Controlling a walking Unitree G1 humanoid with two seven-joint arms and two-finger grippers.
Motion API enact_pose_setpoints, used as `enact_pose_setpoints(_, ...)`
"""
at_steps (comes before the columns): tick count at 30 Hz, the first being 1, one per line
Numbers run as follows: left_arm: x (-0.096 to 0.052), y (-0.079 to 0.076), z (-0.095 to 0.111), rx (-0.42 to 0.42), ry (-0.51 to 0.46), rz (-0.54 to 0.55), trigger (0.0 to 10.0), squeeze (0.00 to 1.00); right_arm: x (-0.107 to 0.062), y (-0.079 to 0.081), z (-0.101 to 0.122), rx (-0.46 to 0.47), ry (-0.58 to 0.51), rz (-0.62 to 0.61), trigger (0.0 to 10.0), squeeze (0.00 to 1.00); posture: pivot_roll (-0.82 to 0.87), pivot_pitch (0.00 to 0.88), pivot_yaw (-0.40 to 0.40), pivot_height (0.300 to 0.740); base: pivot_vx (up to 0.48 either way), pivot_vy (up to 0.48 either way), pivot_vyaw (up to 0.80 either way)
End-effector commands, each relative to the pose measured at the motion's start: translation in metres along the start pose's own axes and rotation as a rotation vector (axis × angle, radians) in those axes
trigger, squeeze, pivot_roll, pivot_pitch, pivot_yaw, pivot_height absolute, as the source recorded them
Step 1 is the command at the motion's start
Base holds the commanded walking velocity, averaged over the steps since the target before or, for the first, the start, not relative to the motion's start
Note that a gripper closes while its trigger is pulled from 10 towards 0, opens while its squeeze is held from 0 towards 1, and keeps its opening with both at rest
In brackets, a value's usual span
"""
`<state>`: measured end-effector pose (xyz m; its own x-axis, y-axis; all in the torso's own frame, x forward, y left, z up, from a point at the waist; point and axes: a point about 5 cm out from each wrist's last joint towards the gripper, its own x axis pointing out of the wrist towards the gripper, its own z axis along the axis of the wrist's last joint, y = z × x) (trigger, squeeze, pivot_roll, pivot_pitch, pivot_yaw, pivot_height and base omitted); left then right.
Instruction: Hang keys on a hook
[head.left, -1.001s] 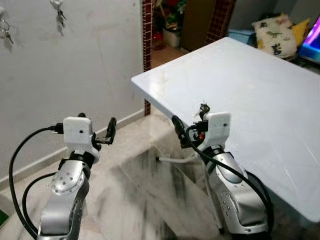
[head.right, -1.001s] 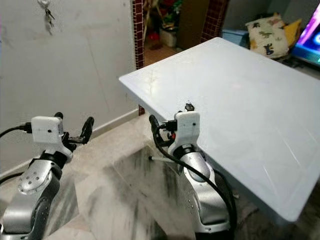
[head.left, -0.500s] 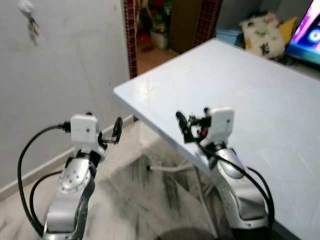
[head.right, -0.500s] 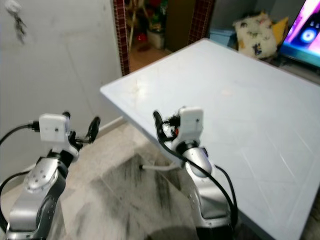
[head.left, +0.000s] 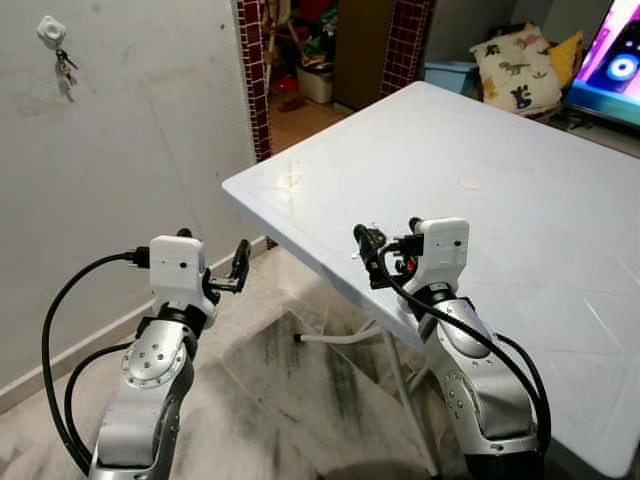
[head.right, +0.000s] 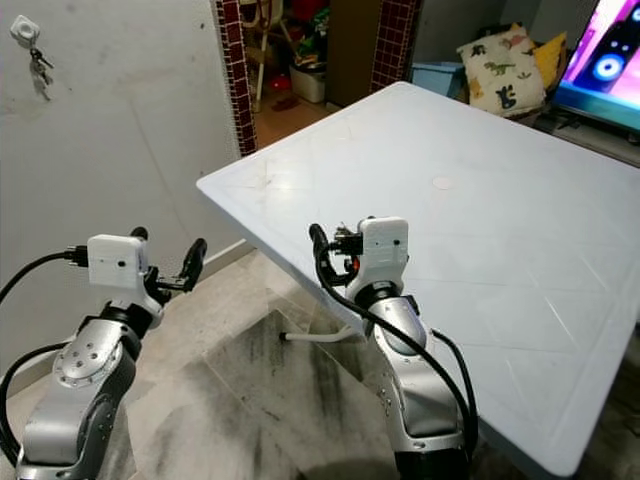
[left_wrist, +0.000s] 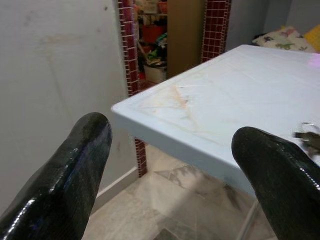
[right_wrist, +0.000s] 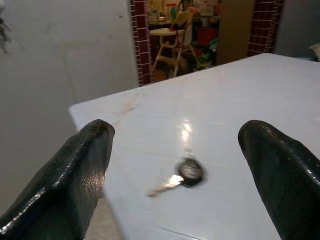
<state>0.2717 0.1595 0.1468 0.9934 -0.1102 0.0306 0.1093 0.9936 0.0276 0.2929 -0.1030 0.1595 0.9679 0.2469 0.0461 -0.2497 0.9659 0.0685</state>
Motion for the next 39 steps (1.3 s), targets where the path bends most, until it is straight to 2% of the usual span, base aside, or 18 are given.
enact_pose_setpoints(1,0.000,-0.004,0.002,-0.003,-0.012,-0.017,10.0,0.00,0.000,-0.001,0.002,-0.009,0.001,-0.003,10.0,0.00,0.03,0.063,-0.004,0.740,0.000,-0.442,0.00)
enact_pose_setpoints(11,0.000,-0.003,0.001,-0.046,-0.013,0.012,10.0,0.00,0.001,0.001,-0.001,-0.002,0.020,0.024,10.0,0.00,0.02,0.066,-0.009,0.740,0.000,-0.098,0.00)
enact_pose_setpoints(20,0.000,-0.001,0.000,-0.044,-0.001,0.027,10.0,0.00,0.004,0.004,0.000,0.021,0.028,0.037,10.0,0.00,0.03,0.071,-0.009,0.740,0.000,0.000,0.00)
enact_pose_setpoints(25,-0.002,-0.001,-0.006,-0.035,0.037,0.014,10.0,0.00,0.009,0.007,0.002,0.030,0.023,0.040,10.0,0.00,0.03,0.074,-0.007,0.740,0.000,0.000,0.00)
enact_pose_setpoints(34,-0.008,0.003,-0.013,-0.009,0.088,0.018,10.0,0.00,0.028,0.027,0.000,0.050,0.051,0.078,10.0,0.00,0.09,0.087,0.003,0.740,0.000,0.000,0.00)
enact_pose_setpoints(38,-0.018,0.013,-0.019,-0.011,0.142,0.002,10.0,0.00,0.042,0.037,-0.006,0.054,0.081,0.079,10.0,0.00,0.13,0.096,0.004,0.740,0.000,0.000,0.00)
enact_pose_setpoints(39,-0.023,0.013,-0.023,-0.023,0.180,-0.039,10.0,0.00,0.047,0.041,-0.011,0.039,0.101,0.076,10.0,0.00,0.14,0.100,-0.001,0.740,0.000,0.000,0.00)
